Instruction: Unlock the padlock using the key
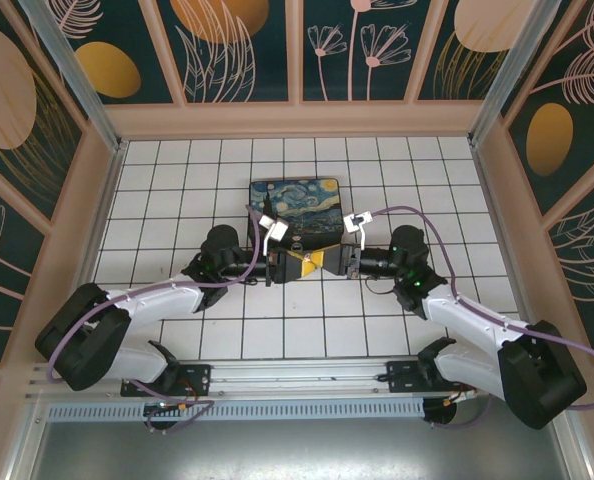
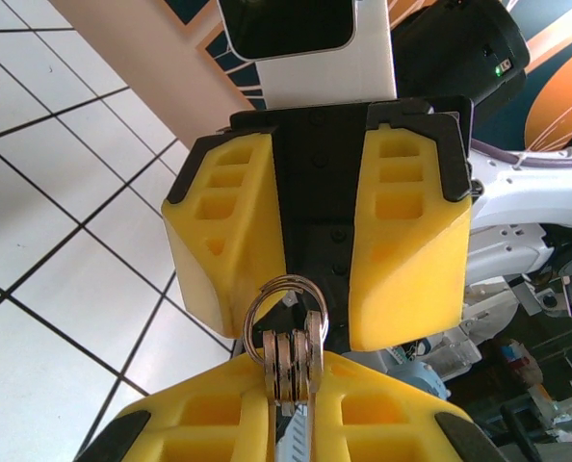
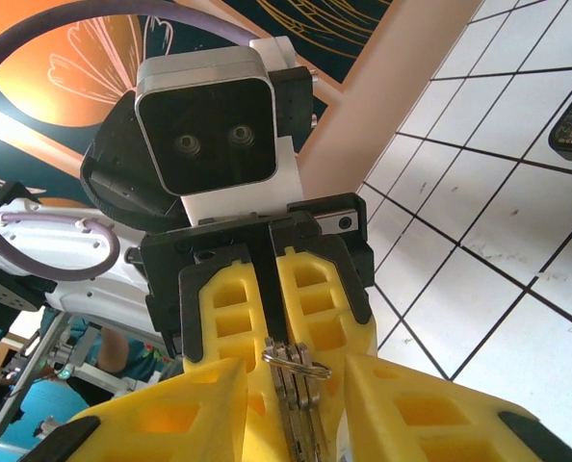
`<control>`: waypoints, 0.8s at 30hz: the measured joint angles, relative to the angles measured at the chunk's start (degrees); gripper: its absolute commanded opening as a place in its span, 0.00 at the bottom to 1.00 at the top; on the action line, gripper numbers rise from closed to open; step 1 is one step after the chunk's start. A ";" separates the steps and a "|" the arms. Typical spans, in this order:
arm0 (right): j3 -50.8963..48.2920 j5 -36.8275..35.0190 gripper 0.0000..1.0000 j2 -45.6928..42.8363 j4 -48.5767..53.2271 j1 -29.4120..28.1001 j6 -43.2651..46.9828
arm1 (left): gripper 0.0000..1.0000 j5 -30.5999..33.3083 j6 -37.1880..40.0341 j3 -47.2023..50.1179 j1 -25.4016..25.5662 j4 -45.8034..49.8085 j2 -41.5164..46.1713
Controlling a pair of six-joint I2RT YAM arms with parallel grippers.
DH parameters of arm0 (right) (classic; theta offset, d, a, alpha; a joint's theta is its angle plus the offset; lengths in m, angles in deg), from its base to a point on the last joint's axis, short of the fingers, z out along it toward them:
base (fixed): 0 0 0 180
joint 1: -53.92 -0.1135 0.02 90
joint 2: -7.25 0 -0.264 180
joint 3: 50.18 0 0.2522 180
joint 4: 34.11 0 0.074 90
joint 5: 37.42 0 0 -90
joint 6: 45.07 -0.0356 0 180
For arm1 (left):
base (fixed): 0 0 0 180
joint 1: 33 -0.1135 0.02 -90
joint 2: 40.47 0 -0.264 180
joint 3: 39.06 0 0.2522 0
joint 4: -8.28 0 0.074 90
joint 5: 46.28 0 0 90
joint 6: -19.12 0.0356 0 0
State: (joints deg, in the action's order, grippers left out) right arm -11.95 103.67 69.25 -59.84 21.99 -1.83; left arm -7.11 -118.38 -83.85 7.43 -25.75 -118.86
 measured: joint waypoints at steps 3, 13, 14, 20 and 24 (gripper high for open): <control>0.00 0.02 0.28 0.11 -0.24 0.00 -0.02 | 0.14 -0.33 -0.31 0.00 0.02 -0.02 0.00; 0.02 0.85 0.06 1.20 -1.90 0.33 0.35 | 0.22 -0.79 -0.26 0.00 -0.31 0.24 0.02; 0.02 0.98 0.05 1.20 -1.92 0.37 0.44 | 0.28 -0.68 0.04 0.00 -0.31 0.63 0.07; 0.02 1.14 0.03 0.92 -0.31 0.74 0.98 | 0.57 0.59 1.92 -0.04 -0.24 3.82 1.77; 0.02 1.07 0.02 0.61 0.55 1.90 1.29 | 0.41 1.62 2.84 -0.15 -0.24 6.32 2.95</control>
State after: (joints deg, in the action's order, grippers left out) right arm -11.93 104.74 69.86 -59.29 23.90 -0.54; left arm -5.49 -115.54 -84.00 7.19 -19.43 -115.91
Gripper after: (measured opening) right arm 0.062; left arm 0.503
